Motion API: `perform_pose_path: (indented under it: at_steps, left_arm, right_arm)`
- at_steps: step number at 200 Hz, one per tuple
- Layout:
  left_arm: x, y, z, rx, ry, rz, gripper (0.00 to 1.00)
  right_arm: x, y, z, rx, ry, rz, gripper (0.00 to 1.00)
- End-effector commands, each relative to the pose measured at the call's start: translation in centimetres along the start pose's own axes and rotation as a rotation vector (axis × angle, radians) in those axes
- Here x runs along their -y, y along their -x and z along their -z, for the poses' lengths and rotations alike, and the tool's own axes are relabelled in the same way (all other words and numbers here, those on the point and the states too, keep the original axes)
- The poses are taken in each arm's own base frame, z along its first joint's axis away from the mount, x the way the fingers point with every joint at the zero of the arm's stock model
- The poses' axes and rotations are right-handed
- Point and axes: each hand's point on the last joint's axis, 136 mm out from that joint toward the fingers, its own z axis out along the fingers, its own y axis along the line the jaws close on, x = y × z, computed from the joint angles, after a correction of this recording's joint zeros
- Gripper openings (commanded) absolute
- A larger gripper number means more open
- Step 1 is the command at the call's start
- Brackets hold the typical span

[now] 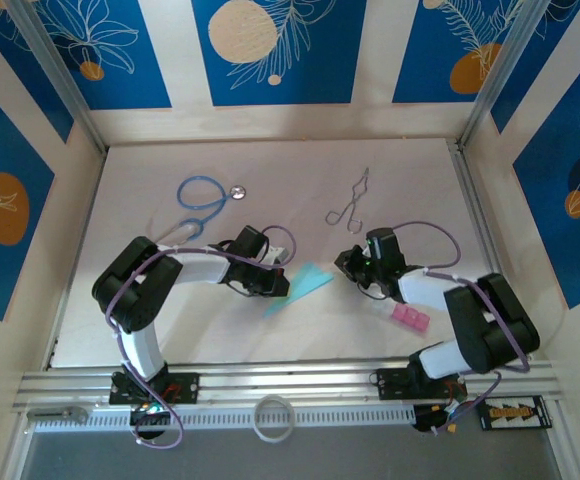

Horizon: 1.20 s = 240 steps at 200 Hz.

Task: Fold a paper plane with a square sheet of paper (pick it up from the middle)
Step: Fold the wing for the fifth time at the center of the table.

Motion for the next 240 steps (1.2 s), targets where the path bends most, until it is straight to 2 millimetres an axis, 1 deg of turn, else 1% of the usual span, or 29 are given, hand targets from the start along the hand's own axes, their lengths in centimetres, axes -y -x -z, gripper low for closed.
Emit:
perform_pose_path:
  at_steps: [1,10,25,39,53,67,82,92,111,127,138,153,166,180,194,212,240]
  left_arm:
    - [-4.2,-5.0,-0.6,-0.144,0.135,0.145,0.0]
    - [-4.1,-5.0,-0.7,-0.144,0.133,0.147,0.0]
    - [-4.0,-4.9,-0.7,-0.139,0.128,0.151,0.0]
    - [-3.9,-4.9,-0.7,-0.14,0.123,0.155,0.0]
    - [-3.8,-4.7,-0.7,-0.137,0.121,0.155,0.0]
    - [-3.8,-4.7,-0.7,-0.137,0.12,0.16,0.0]
    - [-3.8,-4.7,-0.7,-0.137,0.118,0.16,0.0]
    - [-3.8,-4.8,-0.7,-0.137,0.119,0.163,0.0]
    - [-3.8,-4.8,-0.7,-0.138,0.118,0.165,0.0]
    - [-3.9,-4.9,-0.8,-0.138,0.117,0.167,0.0]
    - [-3.9,-4.9,-0.8,-0.139,0.116,0.169,0.0]
    - [-3.9,-4.9,-0.7,-0.137,0.118,0.168,0.0]
    - [-3.8,-4.8,-0.6,-0.13,0.118,0.173,0.0]
    - [-3.4,-4.5,-0.7,-0.116,0.088,0.216,0.0]
    - [-2.5,-3.8,-1.1,-0.079,0.019,0.266,0.0]
    - [-1.7,-3.1,-1.3,-0.039,-0.044,0.312,0.0]
    - [-2.1,-3.1,-0.9,-0.021,-0.014,0.322,0.0]
  right_arm:
    - [-1.8,-1.7,0.0,-0.038,-0.003,0.068,0.11]
    - [-1.9,-2.7,-0.4,-0.066,-0.01,0.07,0.1]
    - [-1.4,-3.9,-1.3,-0.1,-0.023,0.064,0.1]
    - [-0.2,-4.6,-2.1,-0.125,-0.055,0.047,0.08]
    - [1.4,-4.8,-2.5,-0.133,-0.099,0.021,0.07]
    - [3.0,-4.5,-2.8,-0.131,-0.124,-0.014,0.07]
    - [4.1,-3.9,-2.7,-0.121,-0.126,-0.041,0.06]
    - [4.5,-3.3,-2.4,-0.109,-0.119,-0.056,0.06]
    - [4.5,-2.1,-1.6,-0.07,-0.109,-0.059,0.06]
    - [4.3,-1.1,-0.9,-0.041,-0.102,-0.044,0.07]
    - [3.7,-0.5,-0.5,-0.033,-0.083,-0.031,0.07]
    - [2.0,-0.2,0.2,-0.031,-0.032,0.005,0.08]
    - [0.3,-0.4,0.9,-0.026,-0.005,0.043,0.1]
    - [-1.2,-1.3,1.3,-0.031,0.008,0.08,0.12]
    - [-2.2,-2.8,1.0,-0.058,0.007,0.111,0.14]
    - [-2.7,-5.2,-0.2,-0.127,-0.019,0.129,0.14]
    - [-3.5,-8.0,-2.4,-0.209,-0.029,0.172,0.13]
